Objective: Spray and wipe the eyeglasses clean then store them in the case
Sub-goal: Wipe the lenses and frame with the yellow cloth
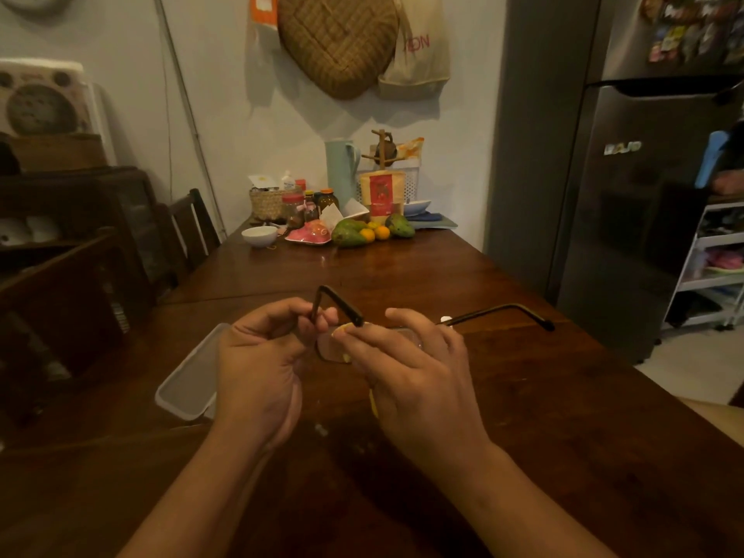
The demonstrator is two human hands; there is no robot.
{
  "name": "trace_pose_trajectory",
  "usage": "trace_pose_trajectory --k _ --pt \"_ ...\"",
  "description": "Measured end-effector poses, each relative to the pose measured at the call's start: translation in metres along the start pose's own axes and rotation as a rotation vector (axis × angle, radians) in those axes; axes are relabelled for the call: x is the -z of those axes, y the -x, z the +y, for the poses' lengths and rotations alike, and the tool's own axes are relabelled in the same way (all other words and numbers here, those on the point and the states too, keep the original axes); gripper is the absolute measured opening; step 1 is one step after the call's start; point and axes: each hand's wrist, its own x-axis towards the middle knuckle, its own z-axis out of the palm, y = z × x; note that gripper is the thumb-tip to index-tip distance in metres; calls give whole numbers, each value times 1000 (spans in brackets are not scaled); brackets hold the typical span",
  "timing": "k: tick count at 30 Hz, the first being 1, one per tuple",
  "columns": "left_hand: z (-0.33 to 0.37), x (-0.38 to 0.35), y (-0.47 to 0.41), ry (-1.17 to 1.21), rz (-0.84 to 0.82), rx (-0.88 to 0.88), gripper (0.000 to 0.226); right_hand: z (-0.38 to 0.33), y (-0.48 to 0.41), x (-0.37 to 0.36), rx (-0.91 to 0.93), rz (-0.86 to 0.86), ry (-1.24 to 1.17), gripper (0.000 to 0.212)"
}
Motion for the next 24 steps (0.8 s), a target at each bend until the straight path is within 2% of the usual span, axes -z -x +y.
trace_pose_trajectory --k 4,8,14,17,21,24 --pt "-1 -2 2 -10 1 6 15 3 2 -5 89 18 -65 51" --pt "1 -5 2 -13 33 -12 23 5 2 -2 62 116 -58 37" --pt "3 -8 6 -3 12 -29 21 -1 1 0 -19 64 40 40" --pt "2 -8 8 -11 3 -25 24 -1 3 -8 36 69 -7 45" --pt "1 -7 6 -45 29 -31 16 5 2 -5 94 139 -104 30" --pt "0 -5 4 -53 49 -42 16 8 1 -2 82 162 -86 19"
